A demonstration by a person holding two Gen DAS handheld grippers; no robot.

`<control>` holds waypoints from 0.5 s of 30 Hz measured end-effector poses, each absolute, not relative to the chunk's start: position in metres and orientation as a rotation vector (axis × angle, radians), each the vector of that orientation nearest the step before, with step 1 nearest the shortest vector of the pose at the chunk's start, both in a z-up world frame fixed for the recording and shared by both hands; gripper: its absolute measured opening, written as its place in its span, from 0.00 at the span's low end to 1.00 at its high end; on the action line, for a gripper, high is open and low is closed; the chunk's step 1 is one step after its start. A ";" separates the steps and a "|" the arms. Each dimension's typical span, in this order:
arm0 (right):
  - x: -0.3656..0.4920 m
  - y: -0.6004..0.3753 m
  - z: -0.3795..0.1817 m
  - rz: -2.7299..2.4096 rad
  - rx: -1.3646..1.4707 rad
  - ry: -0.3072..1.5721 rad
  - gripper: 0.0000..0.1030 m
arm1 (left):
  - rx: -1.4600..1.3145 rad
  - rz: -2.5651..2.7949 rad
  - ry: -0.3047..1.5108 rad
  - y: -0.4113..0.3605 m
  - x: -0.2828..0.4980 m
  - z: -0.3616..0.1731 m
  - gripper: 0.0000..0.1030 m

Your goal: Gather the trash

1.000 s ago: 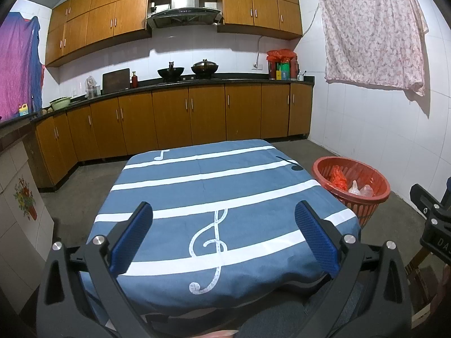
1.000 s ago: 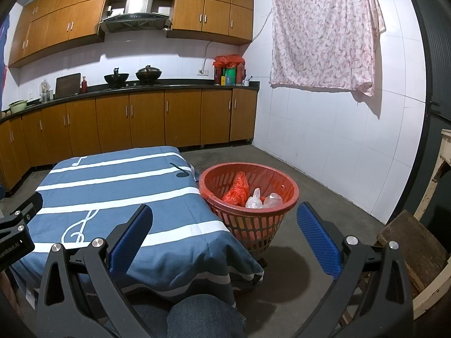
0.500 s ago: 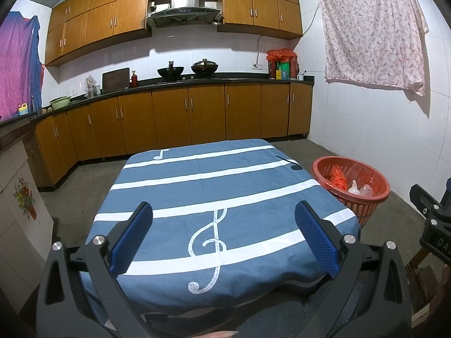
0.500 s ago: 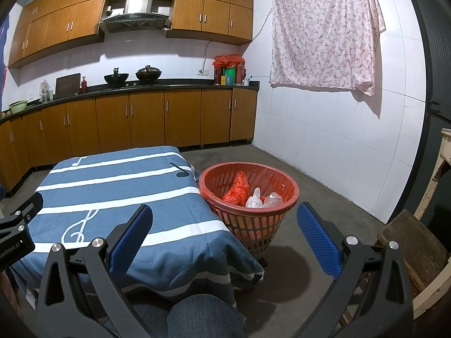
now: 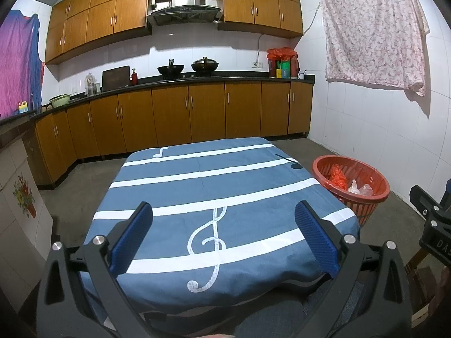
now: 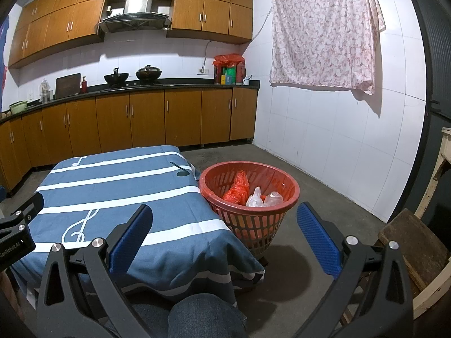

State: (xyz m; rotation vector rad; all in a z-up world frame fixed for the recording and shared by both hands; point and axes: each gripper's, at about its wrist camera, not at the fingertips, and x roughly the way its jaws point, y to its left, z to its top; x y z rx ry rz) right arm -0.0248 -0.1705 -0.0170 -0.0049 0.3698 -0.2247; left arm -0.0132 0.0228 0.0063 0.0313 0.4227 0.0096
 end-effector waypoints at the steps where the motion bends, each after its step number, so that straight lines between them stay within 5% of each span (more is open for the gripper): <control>1: -0.025 -0.170 -0.017 -0.224 -0.005 0.370 0.98 | 0.031 0.010 0.423 0.023 -0.013 0.006 0.96; 15: -0.025 -0.171 -0.016 -0.225 -0.003 0.371 0.98 | 0.026 0.016 0.432 0.017 -0.018 0.004 0.96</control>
